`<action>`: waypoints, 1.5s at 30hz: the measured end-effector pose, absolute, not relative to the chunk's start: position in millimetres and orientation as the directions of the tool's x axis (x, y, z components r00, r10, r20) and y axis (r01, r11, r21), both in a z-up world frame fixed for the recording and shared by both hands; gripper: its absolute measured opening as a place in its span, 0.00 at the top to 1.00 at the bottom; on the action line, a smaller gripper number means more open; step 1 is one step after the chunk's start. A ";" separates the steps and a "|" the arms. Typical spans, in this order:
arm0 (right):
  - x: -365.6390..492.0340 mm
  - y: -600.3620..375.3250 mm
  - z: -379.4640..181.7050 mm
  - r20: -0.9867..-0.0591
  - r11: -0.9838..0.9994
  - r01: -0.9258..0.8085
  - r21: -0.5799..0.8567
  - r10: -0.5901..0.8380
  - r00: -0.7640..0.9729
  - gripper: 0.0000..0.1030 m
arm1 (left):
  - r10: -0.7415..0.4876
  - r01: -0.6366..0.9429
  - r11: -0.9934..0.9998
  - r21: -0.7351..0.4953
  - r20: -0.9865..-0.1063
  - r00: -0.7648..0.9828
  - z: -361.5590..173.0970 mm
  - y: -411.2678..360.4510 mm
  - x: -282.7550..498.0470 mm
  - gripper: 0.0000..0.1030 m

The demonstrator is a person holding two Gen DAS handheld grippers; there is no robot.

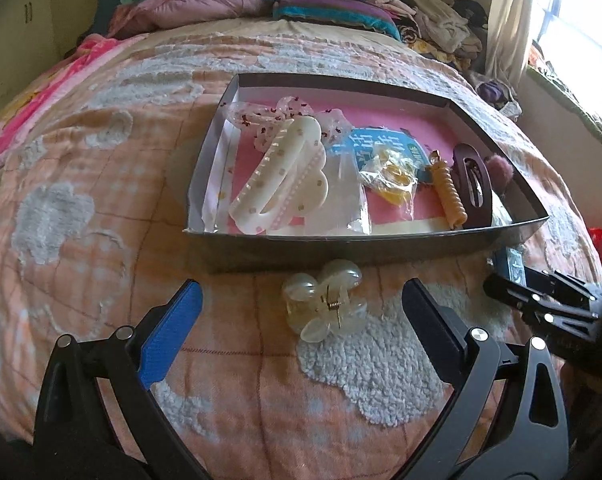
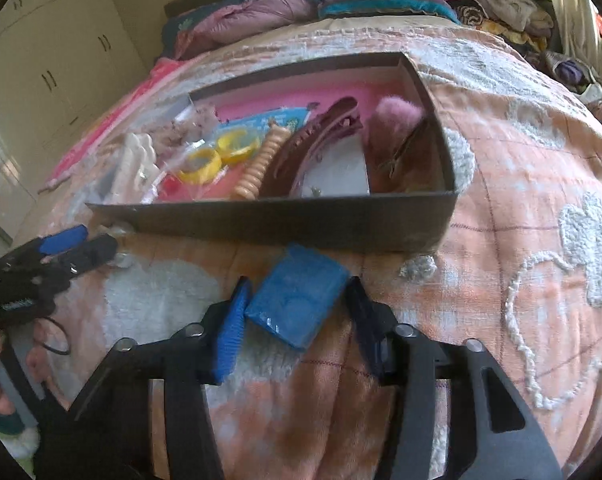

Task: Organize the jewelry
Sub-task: 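Grasp the clear flower claw clip with the left gripper while the right gripper grasps the blue case, then carry the clear claw clip and blue case into the box and release both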

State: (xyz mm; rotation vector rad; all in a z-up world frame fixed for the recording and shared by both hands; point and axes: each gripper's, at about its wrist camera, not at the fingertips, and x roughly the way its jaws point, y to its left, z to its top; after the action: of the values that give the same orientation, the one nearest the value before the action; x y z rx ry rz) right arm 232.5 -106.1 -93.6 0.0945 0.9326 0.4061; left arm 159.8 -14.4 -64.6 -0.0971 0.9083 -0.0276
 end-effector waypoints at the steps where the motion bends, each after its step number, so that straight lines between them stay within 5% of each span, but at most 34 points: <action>1: 229.8 -107.1 -91.3 -0.753 0.912 -0.311 0.269 0.400 0.522 0.56 | -0.064 -0.017 0.995 -0.094 -0.788 0.612 -66.3 -15.4 161.3 0.10; 4: 220.2 -113.0 -80.6 -0.733 0.897 -0.321 0.303 0.435 0.523 0.57 | -0.075 -0.006 0.995 -0.098 -0.802 0.593 -72.7 -19.5 166.6 0.25; 8: 201.8 -115.8 -61.8 -0.701 0.883 -0.346 0.317 0.463 0.542 0.58 | -0.067 0.025 0.998 -0.064 -0.811 0.581 -78.5 -30.7 170.8 0.62; 16: 167.3 -123.7 -25.3 -0.658 0.874 -0.396 0.281 0.476 0.584 0.59 | -0.159 0.093 0.987 -0.129 -0.792 0.589 -60.3 -39.4 147.7 0.63; 29: 128.4 -165.8 32.3 -0.548 0.906 -0.350 0.237 0.422 0.722 0.60 | -0.309 0.261 0.950 -0.172 -0.646 0.698 34.2 -82.0 114.4 0.63; 45: 160.2 -169.4 87.0 -0.459 0.909 -0.368 0.195 0.416 0.785 0.60 | -0.283 0.217 0.959 -0.181 -0.619 0.733 76.0 -68.0 166.7 0.63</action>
State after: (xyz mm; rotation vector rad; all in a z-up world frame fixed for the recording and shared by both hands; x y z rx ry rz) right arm 160.2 -169.4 87.0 0.0967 0.5171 0.4235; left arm 166.7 -68.0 76.0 -0.0985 0.6956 -0.2755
